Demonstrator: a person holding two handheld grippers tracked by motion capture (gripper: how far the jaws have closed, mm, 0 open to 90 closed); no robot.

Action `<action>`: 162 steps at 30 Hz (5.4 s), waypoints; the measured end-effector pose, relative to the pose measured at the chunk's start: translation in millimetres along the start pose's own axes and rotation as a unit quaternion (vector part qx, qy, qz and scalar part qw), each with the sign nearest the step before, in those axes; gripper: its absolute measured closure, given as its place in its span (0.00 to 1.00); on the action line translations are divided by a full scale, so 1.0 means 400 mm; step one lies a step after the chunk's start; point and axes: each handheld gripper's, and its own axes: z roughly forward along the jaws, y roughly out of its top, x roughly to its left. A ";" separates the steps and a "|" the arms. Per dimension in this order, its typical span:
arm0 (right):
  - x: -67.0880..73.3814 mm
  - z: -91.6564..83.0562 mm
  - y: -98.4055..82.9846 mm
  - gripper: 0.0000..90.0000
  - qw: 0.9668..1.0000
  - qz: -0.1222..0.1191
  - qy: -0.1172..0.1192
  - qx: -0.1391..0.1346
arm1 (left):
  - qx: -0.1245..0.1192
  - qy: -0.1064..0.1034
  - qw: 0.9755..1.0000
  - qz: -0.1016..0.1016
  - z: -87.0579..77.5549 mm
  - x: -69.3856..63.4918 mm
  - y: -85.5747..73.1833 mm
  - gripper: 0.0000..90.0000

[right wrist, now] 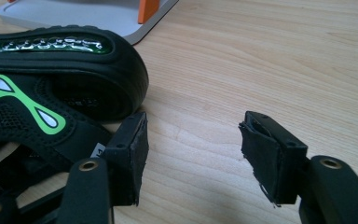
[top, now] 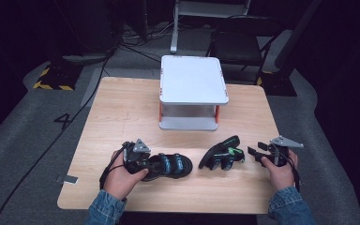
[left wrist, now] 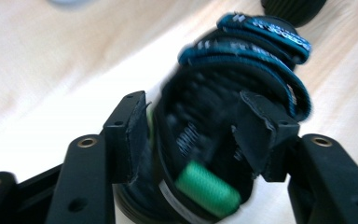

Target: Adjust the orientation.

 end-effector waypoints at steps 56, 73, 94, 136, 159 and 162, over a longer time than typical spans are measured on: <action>-0.024 -0.057 -0.053 0.46 1.000 0.015 -0.023 0.007 | -0.013 -0.049 0.998 -0.035 0.073 -0.067 0.072 0.77; -0.015 -0.052 -0.044 0.46 1.000 0.010 -0.014 0.004 | -0.013 -0.167 0.985 -0.052 0.091 -0.131 0.061 0.56; 0.082 -0.081 -0.003 0.44 0.998 -0.040 0.052 -0.002 | -0.086 0.087 0.988 -0.095 -0.028 0.086 0.013 0.32; 0.155 -0.006 0.044 0.34 0.957 -0.270 0.090 0.065 | -0.053 0.116 0.982 -0.140 -0.039 0.134 -0.098 0.31; 0.230 -0.011 0.101 0.94 0.950 -0.312 0.014 0.016 | -0.061 0.113 0.983 -0.134 -0.049 0.120 -0.126 0.31; 0.231 -0.029 0.110 0.94 0.965 -0.259 0.024 -0.003 | -0.061 0.114 0.983 -0.131 -0.045 0.118 -0.121 0.31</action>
